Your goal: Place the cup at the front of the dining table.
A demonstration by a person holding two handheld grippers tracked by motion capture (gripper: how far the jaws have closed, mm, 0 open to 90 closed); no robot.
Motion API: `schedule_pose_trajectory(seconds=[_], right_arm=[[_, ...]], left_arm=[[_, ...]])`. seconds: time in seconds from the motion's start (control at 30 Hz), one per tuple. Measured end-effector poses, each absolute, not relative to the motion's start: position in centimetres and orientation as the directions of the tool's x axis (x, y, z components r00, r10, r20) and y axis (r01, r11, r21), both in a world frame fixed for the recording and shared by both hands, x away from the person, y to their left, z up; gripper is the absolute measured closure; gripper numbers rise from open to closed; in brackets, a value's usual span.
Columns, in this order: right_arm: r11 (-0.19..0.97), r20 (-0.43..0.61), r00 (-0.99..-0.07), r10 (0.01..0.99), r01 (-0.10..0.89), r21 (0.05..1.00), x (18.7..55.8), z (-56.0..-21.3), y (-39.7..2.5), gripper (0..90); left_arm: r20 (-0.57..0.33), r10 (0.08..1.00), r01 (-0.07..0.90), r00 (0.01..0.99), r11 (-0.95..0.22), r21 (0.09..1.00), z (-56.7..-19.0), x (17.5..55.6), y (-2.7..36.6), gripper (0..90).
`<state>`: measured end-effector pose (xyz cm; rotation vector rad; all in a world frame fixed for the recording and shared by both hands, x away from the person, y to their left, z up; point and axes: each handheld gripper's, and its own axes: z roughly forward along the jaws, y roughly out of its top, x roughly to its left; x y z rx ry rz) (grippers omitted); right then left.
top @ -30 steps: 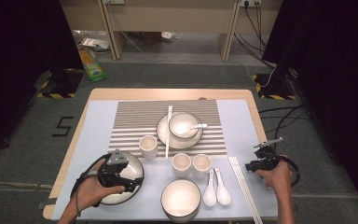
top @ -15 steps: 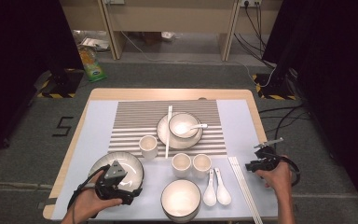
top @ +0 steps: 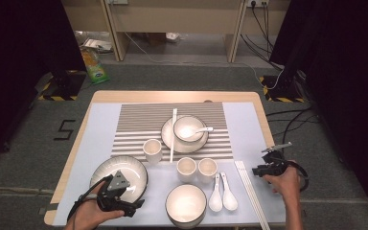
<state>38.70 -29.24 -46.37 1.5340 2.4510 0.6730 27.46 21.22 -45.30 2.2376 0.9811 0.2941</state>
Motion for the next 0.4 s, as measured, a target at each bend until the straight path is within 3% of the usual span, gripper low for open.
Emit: schedule_pose_trajectory(seconds=[0.4], right_arm=[[0.369, 0.090, -0.456, 0.885, 0.807, 0.461, 38.70, -46.37, -29.23, 67.6]], left_arm=[[-0.060, 0.721, 0.576, 0.691, -0.498, 0.649, -45.48, 27.56, 21.34, 16.7]])
